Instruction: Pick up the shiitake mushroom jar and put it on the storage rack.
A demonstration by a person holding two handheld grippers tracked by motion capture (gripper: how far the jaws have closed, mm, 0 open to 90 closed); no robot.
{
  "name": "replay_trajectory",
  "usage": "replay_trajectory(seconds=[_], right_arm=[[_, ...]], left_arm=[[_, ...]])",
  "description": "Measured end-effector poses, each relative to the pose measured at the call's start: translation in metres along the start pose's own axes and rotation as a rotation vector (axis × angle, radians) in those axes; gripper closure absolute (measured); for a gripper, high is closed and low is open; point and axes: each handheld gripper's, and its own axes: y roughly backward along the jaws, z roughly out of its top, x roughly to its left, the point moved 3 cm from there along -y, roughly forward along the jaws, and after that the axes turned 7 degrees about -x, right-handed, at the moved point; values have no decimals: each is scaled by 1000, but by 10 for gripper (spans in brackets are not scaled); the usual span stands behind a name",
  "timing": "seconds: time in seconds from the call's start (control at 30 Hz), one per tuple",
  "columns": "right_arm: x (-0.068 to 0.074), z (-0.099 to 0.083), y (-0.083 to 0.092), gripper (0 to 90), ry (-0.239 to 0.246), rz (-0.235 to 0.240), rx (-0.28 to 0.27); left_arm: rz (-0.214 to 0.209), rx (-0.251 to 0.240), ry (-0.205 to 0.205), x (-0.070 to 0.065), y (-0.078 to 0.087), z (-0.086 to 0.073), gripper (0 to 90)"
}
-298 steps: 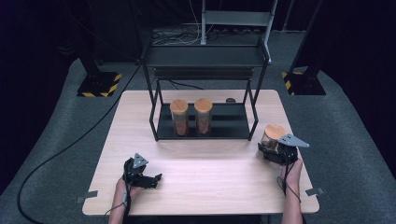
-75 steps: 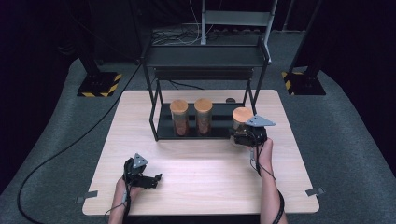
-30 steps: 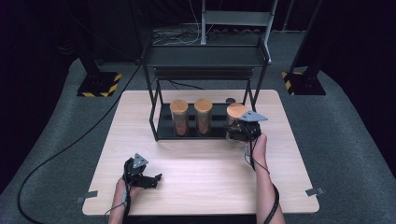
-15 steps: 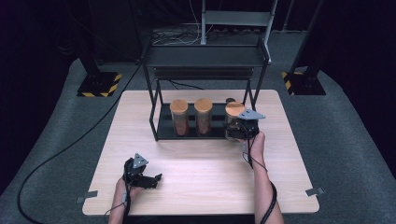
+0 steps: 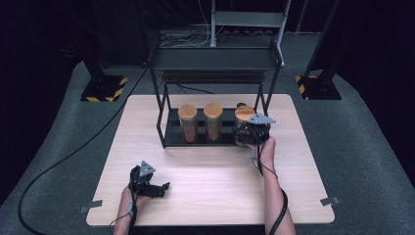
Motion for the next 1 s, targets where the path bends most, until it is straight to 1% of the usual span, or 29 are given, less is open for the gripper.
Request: replay_trajectory(seconds=[0.47,0.6,0.7,0.8,1.0], right_arm=[[-2,0,-8,248,-8,-5,-3],[-2,-1,-11,247,-15,-3,2],[-3,-2,-13,248,-11,-3,6],[-3,-2,-14,248,-20,-4,1],[-4,-3,-18,247,-21,-5,-2]], left_arm=[[0,0,0,0,0,0,6],[0,0,0,0,0,0,6],[-1,0,1,0,0,0,6],[-1,0,1,0,0,0,6],[-1,1,0,0,0,0,6]])
